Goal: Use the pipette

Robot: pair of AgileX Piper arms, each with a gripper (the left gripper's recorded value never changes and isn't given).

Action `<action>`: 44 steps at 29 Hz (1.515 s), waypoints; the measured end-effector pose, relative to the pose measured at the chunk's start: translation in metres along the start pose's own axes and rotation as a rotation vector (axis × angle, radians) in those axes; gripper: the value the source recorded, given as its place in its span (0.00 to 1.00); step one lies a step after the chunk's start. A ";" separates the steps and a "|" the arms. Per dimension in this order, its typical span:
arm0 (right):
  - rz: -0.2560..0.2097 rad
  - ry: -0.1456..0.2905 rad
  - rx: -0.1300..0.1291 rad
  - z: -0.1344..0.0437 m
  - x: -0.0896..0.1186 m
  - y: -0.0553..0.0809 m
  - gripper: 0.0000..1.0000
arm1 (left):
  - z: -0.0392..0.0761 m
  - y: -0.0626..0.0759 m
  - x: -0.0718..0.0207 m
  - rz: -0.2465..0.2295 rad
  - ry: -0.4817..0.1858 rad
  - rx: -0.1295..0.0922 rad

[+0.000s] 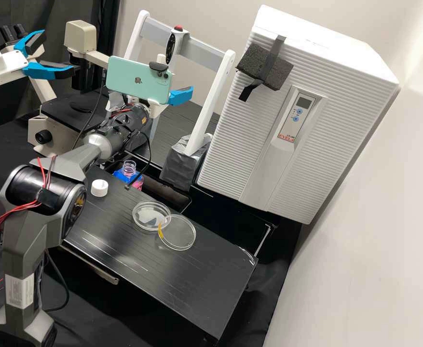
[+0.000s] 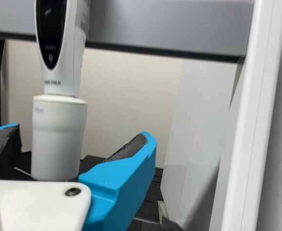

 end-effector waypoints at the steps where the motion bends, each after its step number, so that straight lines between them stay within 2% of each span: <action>1: 0.001 -0.001 0.000 0.000 0.000 0.000 0.00 | 0.001 0.000 0.0001 0.000 -0.002 -0.001; 16: 0.034 0.012 0.001 -0.003 -0.004 0.011 0.00 | 0.002 0.000 0.0004 0.000 -0.004 -0.004; 44: 0.021 0.026 0.003 -0.009 -0.005 0.006 0.00 | -0.001 0.000 -0.0002 0.000 0.004 0.001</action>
